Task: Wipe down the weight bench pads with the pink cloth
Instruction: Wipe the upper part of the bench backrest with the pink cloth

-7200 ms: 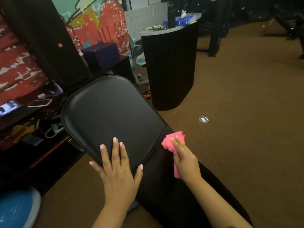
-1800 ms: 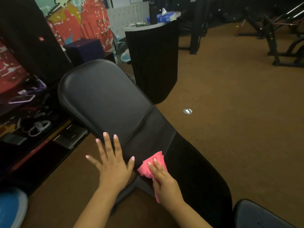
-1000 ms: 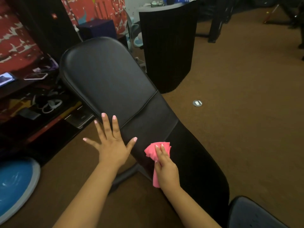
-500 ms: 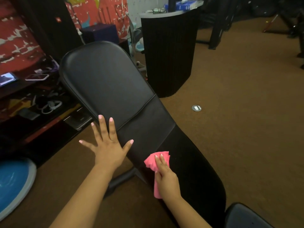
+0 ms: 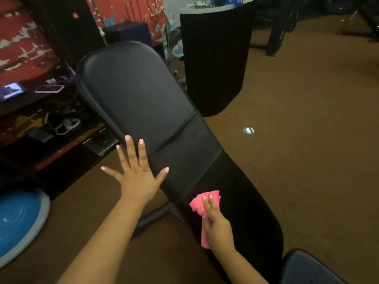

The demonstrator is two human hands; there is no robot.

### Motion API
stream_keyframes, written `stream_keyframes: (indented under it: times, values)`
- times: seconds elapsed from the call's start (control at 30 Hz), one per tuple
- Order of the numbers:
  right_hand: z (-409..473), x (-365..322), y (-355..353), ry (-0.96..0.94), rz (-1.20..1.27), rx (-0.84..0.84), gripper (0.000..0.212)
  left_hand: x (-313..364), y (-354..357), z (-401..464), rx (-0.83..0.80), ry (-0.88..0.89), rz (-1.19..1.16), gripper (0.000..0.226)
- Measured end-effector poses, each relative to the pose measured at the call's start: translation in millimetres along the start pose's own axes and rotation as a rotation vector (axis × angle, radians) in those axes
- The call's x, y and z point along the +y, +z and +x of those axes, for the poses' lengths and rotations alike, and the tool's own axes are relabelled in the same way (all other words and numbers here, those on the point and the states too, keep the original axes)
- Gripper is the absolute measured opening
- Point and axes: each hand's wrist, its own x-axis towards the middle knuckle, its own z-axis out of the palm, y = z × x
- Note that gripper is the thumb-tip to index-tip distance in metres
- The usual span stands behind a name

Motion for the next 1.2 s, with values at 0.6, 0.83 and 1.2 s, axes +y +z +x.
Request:
stream_keyframes:
  times: [0.6,0.83,1.2]
  values:
    - [-5,22,2,0.073,-0.051,0.005,0.064,-3,3,0,0.034,0.017,-0.011,0.107]
    - [19,-16,3,0.043,0.014,0.059,0.060,-4,3,0,0.040,0.014,-0.013,0.108]
    - [6,23,0,0.117,0.019,0.054,0.061,-2,6,0,0.062,0.027,-0.018,0.109]
